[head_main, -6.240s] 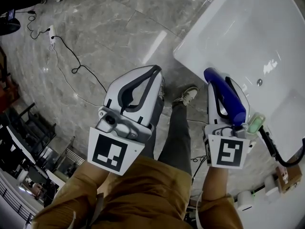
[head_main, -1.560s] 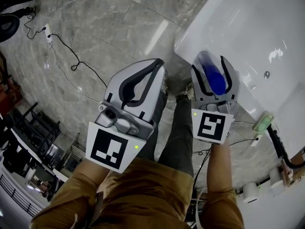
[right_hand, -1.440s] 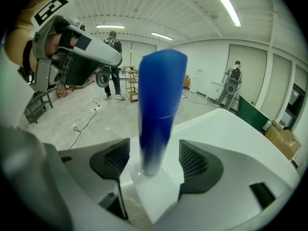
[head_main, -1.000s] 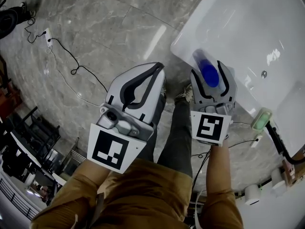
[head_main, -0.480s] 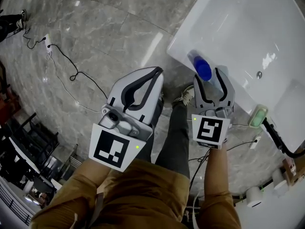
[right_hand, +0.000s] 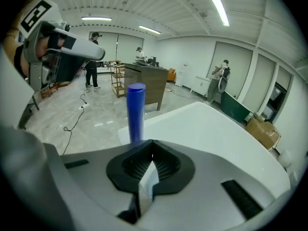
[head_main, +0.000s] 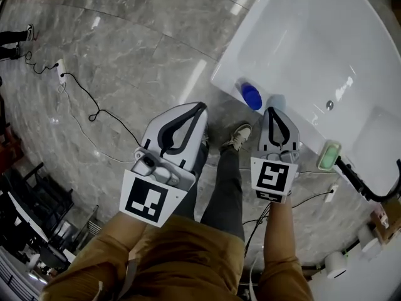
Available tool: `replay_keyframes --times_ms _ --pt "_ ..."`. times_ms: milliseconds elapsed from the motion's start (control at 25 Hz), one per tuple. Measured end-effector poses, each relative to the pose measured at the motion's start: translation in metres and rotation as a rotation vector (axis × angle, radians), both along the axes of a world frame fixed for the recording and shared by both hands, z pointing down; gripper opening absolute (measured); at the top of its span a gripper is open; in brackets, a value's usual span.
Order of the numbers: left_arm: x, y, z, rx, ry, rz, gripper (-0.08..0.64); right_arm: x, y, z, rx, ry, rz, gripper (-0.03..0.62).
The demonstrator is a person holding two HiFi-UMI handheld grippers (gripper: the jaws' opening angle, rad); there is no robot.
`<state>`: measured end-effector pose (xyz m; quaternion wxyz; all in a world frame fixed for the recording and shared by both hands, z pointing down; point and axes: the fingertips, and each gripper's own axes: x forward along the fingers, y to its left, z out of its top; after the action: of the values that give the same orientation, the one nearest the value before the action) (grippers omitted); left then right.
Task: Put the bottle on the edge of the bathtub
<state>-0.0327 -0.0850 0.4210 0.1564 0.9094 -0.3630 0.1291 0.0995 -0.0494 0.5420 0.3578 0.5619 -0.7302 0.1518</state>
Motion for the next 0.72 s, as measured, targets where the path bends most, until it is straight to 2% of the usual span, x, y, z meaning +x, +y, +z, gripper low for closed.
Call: replay_keyframes --times_ms 200,720 --pt "-0.001 0.007 -0.004 -0.006 -0.007 0.011 0.008 0.015 0.006 -0.009 -0.015 -0.055 0.091 0.005" --pt "0.007 0.013 -0.036 0.034 0.007 0.029 0.008 0.04 0.016 -0.061 0.049 -0.017 0.155 0.003"
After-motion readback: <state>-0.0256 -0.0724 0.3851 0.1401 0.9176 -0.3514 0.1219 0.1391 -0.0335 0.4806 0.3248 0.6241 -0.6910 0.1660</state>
